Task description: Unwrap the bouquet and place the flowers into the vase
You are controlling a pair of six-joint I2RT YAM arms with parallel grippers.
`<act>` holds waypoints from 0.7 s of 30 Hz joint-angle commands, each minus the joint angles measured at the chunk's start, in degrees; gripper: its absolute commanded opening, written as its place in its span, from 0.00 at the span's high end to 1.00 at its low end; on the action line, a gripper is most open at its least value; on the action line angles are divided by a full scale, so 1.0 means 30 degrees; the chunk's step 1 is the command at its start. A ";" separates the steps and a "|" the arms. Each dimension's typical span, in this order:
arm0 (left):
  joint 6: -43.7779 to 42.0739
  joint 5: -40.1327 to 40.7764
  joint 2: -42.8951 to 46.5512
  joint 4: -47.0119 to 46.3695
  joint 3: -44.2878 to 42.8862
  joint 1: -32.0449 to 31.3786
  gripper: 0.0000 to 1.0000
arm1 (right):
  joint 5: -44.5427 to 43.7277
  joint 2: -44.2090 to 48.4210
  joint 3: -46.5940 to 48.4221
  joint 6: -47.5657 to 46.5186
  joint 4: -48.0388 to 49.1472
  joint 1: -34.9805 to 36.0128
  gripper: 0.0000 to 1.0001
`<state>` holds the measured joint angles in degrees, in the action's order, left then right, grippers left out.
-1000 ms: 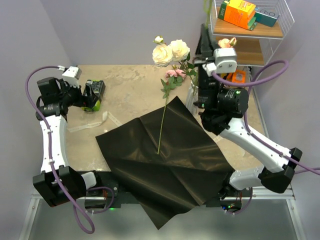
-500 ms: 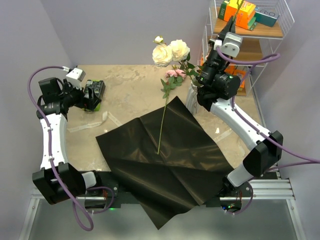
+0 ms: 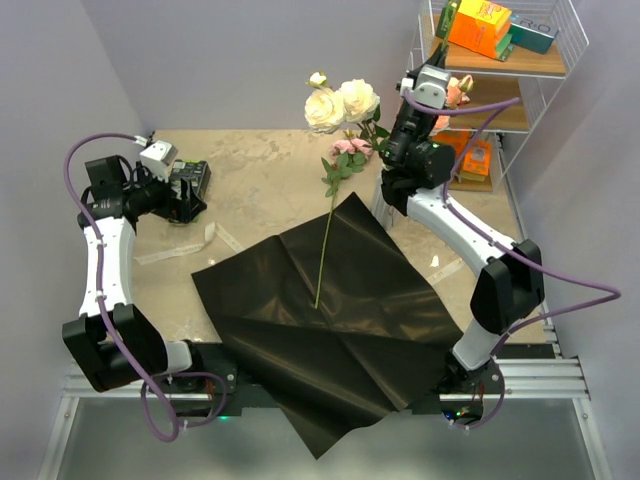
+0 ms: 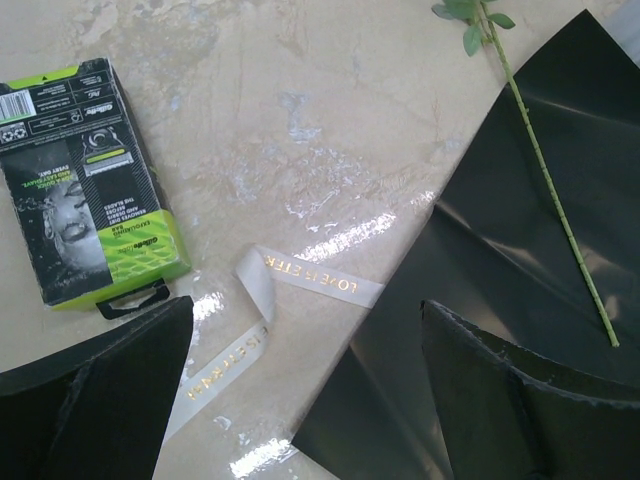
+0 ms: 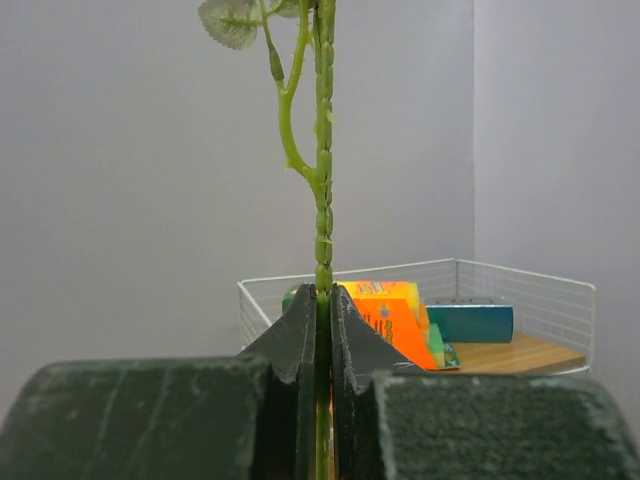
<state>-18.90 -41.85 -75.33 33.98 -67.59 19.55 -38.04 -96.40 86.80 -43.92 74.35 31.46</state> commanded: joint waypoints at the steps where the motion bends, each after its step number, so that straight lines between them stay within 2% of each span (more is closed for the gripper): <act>1: -0.0586 -0.0641 -0.0143 -0.0251 -0.0643 0.0162 0.01 | -0.0326 -0.0326 -0.0194 0.0110 0.4894 -0.0117 1.00; 13: -0.0704 -0.0524 -0.0291 -0.0281 -0.0409 0.0163 0.01 | -0.1468 -0.0797 -0.1481 0.0168 0.5453 -0.0146 1.00; 16: -0.0616 -0.0583 -0.0290 -0.0310 -0.0350 0.0163 0.01 | -0.2373 0.0106 -0.2270 0.0868 0.3993 -0.0088 1.00; 18: -0.0499 -0.0670 -0.0290 -0.0339 -0.0350 0.0163 0.01 | -0.2698 0.0870 -0.2741 0.2185 0.1739 -0.0029 1.00; 21: -0.0353 -0.0758 -0.0232 -0.0310 -0.0408 0.0192 0.01 | -0.3051 0.2218 -0.3854 0.3506 -0.0315 0.0117 0.88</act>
<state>-20.14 -42.24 -76.09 33.98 -67.59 19.55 -44.03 -97.27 77.36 -39.90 73.32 31.38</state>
